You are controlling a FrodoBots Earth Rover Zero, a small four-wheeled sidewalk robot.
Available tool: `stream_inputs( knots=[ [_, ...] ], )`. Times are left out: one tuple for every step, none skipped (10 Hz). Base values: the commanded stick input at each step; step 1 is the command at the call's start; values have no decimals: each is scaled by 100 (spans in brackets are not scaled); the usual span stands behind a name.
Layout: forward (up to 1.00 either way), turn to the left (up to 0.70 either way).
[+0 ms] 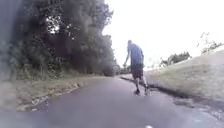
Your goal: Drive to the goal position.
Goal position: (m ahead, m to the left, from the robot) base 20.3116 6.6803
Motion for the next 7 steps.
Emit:
stream_inputs(
  knots=[
    [100,0],
    [100,0],
    [100,0],
    [100,0],
    [100,0],
    [100,0],
    [100,0]
  ],
)
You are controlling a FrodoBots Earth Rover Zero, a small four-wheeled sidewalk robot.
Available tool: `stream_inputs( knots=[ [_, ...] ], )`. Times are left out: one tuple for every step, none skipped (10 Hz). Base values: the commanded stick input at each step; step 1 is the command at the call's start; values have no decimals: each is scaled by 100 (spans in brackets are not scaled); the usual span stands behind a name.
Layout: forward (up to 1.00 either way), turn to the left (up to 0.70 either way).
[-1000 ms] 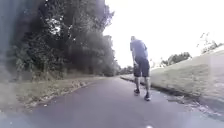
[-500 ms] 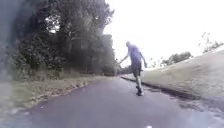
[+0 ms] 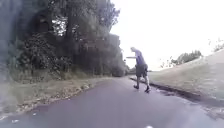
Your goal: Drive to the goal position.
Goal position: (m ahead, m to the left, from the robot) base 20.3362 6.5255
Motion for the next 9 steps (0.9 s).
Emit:
stream_inputs(
  knots=[
    [100,0],
    [100,0],
    [100,0],
    [100,0],
    [100,0],
    [100,0],
    [100,-40],
    [100,-40],
    [100,-17]
  ],
)
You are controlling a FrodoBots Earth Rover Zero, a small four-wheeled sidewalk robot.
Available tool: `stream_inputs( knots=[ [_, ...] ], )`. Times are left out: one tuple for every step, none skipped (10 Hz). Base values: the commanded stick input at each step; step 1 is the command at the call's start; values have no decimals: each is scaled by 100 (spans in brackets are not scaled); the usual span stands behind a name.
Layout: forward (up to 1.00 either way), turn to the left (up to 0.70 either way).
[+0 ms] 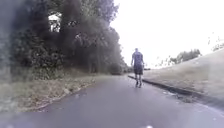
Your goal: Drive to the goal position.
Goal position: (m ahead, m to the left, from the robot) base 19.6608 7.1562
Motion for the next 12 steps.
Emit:
stream_inputs(
  knots=[
    [100,0],
    [100,0],
    [100,0],
    [100,0],
    [100,0],
    [100,0],
    [100,0],
    [100,0],
    [100,0],
    [100,0],
    [100,0],
    [100,3]
  ],
)
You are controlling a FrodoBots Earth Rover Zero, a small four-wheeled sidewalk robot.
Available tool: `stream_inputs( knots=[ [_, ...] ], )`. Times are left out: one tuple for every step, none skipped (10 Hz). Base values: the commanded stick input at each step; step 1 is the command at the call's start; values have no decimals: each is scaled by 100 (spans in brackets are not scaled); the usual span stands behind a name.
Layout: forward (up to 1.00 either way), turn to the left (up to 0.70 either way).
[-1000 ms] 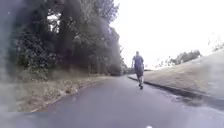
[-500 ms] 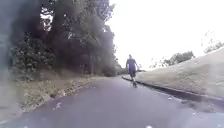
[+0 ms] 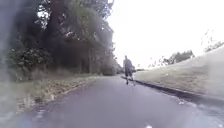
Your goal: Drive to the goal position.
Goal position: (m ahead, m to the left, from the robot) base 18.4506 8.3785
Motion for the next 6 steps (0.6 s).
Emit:
stream_inputs(
  knots=[
    [100,26],
    [100,29],
    [100,2],
    [100,0],
    [100,0],
    [100,0]
  ],
)
